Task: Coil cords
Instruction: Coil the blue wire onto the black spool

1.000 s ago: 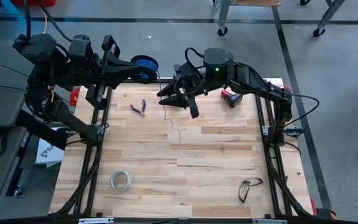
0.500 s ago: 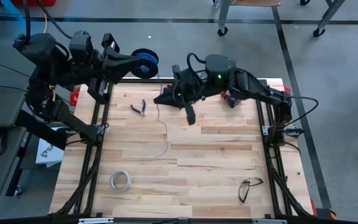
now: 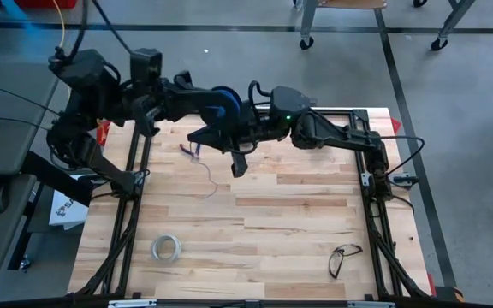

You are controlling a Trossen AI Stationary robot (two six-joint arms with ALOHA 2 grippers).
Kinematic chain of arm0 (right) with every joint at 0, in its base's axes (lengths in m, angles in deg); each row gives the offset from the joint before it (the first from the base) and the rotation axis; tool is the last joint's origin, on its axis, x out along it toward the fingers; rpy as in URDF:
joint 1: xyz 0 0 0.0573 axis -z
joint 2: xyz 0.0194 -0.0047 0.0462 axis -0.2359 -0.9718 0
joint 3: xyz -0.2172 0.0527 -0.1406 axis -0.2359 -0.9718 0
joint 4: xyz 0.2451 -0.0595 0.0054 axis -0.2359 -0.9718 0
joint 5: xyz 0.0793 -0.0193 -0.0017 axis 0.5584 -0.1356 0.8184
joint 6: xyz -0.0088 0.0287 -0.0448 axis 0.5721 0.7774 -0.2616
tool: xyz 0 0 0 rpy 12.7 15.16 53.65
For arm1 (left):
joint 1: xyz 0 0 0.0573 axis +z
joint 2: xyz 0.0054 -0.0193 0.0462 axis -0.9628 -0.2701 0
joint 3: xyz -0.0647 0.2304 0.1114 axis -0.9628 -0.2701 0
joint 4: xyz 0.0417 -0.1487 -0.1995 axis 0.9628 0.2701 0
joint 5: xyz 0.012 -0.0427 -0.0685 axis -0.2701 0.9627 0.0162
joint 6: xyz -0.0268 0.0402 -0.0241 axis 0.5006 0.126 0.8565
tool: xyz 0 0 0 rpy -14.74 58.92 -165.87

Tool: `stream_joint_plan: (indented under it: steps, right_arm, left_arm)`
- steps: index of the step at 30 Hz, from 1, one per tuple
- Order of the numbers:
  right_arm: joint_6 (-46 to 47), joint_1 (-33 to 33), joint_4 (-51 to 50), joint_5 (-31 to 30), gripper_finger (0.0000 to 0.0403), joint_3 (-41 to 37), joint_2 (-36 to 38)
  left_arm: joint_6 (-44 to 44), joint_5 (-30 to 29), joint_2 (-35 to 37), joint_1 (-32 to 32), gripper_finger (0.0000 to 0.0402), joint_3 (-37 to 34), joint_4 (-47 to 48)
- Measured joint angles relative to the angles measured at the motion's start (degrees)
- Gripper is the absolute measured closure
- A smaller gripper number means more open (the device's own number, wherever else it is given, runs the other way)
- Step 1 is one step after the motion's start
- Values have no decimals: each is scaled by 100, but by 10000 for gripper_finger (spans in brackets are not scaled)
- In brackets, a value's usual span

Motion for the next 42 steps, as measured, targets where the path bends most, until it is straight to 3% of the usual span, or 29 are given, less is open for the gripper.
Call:
stream_joint_plan:
  steps: [13, 18, 28, 34, 42]
  right_arm:
    - [-474, 4, 597, 59, 403, 0, 0]
    - [-407, 87, 618, 544, 403, 0, 2]
    - [-393, 236, 430, 876, 403, 0, 70]
    - [-294, 396, 385, 1076, 403, -1, 72]
    - [-197, 629, -63, 1432, 403, -2, 85]
  left_arm:
    - [1946, 415, -195, 2, 401, 2, 7]
    - [2250, 549, -120, -1, 401, 2, 390]
    - [2562, 633, 0, -103, 401, 7, 1246]
    - [2664, 1032, 5, -98, 401, 1, 1873]
    - [1904, 904, 96, -76, 401, 2, 2948]
